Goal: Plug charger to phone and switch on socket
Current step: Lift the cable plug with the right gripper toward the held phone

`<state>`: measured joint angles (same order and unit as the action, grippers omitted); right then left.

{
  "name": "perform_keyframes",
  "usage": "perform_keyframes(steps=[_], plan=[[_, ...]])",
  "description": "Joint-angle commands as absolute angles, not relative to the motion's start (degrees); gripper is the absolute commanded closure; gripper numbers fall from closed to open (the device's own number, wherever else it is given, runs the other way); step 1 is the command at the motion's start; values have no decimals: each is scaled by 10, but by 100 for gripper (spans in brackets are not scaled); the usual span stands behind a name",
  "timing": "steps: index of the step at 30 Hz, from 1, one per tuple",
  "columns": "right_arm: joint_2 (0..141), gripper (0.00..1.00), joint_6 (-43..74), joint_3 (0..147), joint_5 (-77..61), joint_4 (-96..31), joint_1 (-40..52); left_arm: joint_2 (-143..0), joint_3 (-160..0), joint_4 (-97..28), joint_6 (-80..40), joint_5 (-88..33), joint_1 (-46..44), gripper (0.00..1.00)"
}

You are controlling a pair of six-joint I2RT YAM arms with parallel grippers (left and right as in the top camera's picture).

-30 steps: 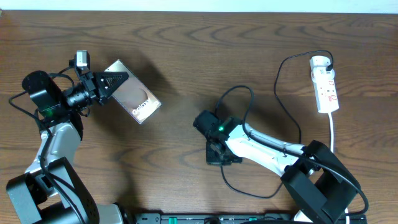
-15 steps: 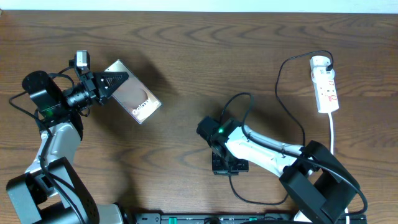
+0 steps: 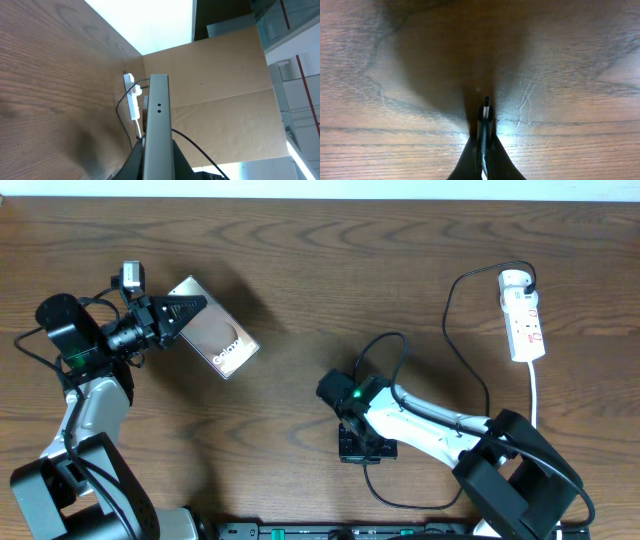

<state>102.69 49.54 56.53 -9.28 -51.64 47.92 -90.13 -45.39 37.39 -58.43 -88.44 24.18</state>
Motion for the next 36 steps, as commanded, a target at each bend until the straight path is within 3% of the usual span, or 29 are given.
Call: perform_keyframes(steps=[1, 8, 18, 25, 29, 36], plan=[[1041, 99, 479, 584, -85, -506, 463, -899, -456, 378, -581, -901, 245, 93], [1017, 99, 356, 692, -154, -542, 402, -899, -456, 378, -581, -901, 245, 93], [1004, 99, -11, 740, -649, -529, 319, -899, -456, 378, -590, -901, 245, 93], [1004, 99, -142, 714, -734, -509, 292, -899, -456, 378, -597, -901, 244, 93], [1005, 99, -158, 686, -809, -451, 286, -899, -456, 378, -604, -901, 244, 93], [1006, 99, -135, 648, -823, -389, 286, -898, -456, 385, -615, -901, 219, 93]])
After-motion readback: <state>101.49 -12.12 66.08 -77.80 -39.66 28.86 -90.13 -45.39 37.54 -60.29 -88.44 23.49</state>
